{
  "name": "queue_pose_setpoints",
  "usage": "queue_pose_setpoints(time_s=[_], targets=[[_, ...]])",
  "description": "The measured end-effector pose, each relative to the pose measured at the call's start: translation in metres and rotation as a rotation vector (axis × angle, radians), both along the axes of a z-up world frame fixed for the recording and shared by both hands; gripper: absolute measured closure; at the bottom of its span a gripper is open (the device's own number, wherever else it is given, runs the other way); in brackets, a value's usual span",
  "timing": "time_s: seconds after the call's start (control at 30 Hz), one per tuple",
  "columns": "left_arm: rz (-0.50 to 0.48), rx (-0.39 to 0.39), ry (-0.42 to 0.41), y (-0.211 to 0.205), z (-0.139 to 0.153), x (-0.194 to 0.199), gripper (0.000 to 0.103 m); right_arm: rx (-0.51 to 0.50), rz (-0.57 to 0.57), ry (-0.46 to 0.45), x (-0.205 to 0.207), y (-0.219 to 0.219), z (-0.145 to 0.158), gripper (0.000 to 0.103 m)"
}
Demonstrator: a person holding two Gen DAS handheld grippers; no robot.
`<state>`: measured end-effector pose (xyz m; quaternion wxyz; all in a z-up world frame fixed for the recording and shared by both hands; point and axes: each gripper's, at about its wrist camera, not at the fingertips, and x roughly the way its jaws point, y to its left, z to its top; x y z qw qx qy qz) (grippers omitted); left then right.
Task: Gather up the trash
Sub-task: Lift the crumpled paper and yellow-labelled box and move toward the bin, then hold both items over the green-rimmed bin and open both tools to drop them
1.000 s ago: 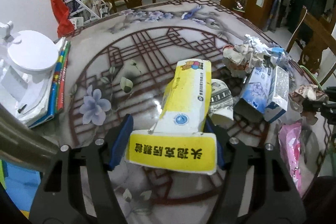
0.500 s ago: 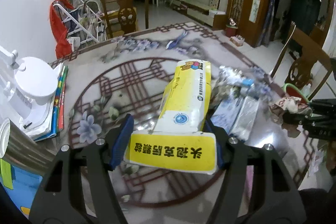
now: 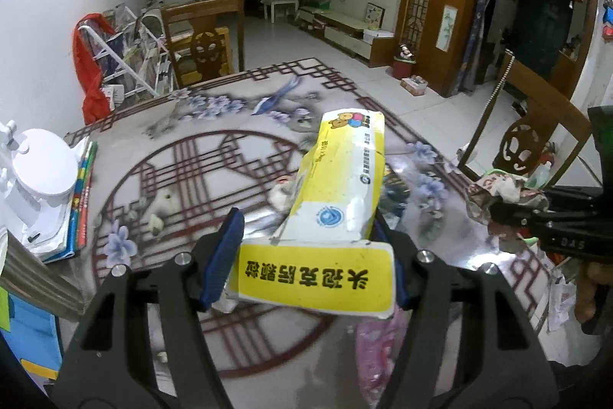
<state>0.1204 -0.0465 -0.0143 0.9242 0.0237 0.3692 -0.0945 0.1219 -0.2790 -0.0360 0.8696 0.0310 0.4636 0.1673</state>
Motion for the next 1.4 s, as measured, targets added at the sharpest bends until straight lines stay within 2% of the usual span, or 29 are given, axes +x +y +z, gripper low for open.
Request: queue_pose_setpoints(time_s=[0.43, 0.57, 0.97, 1.4], targets=[[-0.108, 0.002, -0.004, -0.095, 0.014, 0.004, 0.040, 0.049, -0.099, -0.030, 0.000, -0.080, 0.021, 0.068], [-0.147, -0.029, 0.011, -0.133, 0.013, 0.014, 0.040, 0.049, -0.138, -0.038, 0.002, -0.114, 0.024, 0.068], [-0.263, -0.041, 0.038, -0.248, 0.006, 0.037, 0.040, 0.032, -0.286, -0.025, 0.011, -0.234, 0.016, 0.068], [-0.340, -0.069, 0.108, -0.361, -0.010, 0.060, 0.040, 0.015, -0.371, 0.010, 0.015, -0.340, 0.005, 0.068]])
